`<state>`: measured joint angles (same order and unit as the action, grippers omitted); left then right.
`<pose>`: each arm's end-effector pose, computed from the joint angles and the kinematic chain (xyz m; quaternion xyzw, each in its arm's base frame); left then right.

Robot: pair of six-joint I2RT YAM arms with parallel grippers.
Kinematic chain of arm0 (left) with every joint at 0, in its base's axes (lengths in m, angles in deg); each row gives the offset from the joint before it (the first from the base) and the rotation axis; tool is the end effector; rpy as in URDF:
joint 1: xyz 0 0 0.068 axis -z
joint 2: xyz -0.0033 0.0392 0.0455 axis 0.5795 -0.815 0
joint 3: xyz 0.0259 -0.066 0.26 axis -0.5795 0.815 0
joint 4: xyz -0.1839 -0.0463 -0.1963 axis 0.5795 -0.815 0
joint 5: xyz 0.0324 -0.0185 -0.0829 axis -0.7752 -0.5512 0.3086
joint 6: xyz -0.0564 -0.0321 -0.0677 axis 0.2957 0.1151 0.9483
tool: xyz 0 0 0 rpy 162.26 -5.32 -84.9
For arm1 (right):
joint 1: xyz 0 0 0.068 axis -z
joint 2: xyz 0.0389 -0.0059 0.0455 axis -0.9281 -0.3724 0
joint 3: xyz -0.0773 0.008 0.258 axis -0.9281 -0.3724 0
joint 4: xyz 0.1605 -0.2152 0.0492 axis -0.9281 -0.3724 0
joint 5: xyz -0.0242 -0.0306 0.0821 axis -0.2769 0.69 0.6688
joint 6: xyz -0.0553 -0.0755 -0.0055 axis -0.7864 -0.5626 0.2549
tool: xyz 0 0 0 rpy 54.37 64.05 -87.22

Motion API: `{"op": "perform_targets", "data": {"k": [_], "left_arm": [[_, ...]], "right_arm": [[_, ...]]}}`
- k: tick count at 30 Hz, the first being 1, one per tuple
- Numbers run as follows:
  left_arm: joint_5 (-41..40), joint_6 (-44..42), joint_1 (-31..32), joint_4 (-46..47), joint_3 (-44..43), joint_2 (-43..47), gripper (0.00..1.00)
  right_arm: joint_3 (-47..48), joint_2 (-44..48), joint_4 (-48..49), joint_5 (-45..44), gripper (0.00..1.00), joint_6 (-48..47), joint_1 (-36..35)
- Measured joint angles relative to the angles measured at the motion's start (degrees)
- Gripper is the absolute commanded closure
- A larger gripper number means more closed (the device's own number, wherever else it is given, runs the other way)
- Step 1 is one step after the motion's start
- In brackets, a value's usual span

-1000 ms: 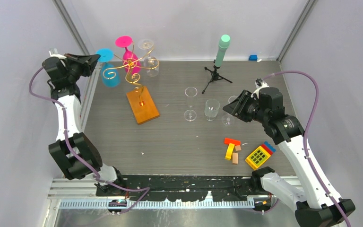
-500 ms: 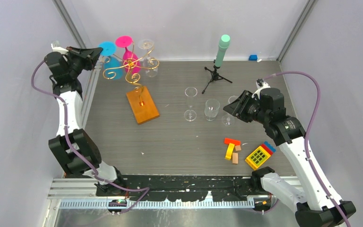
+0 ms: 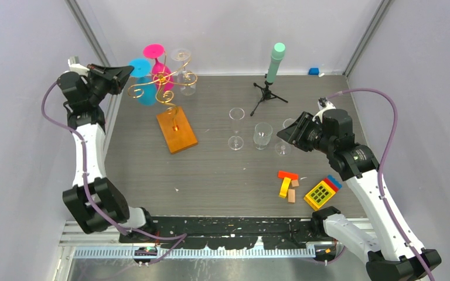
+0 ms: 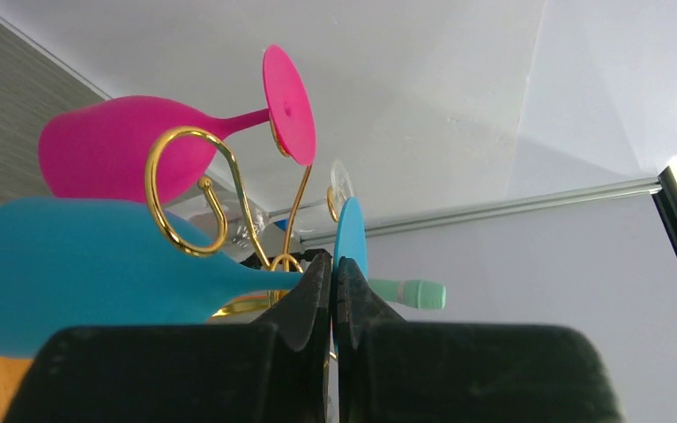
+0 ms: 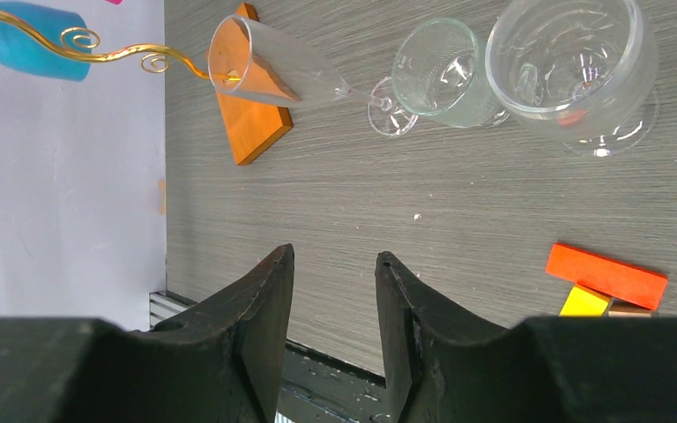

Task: Take the wine glass off the wine glass rack

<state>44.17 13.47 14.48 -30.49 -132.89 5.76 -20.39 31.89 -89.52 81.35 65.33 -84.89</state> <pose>0.3726 0.0847 0.4015 -0.3213 0.6289 -0.5080 0.4932 0.2185 0.0834 0.3350 0.1300 0.8533 0.3145 0.3951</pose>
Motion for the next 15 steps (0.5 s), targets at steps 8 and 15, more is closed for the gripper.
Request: {"op": "perform_targets", "data": {"k": [8, 15], "left_arm": [[-4.96, -3.87, -3.48, -8.44, 1.20, 7.10, 1.00], [-9.77, -10.25, -6.12, -18.16, -1.81, 8.87, 1.00]], "right_arm": [[0.00, 0.00, -0.02, 0.02, 0.55, 0.00, 0.00], [0.00, 0.57, -0.04, 0.09, 0.43, -0.02, 0.00]]}}
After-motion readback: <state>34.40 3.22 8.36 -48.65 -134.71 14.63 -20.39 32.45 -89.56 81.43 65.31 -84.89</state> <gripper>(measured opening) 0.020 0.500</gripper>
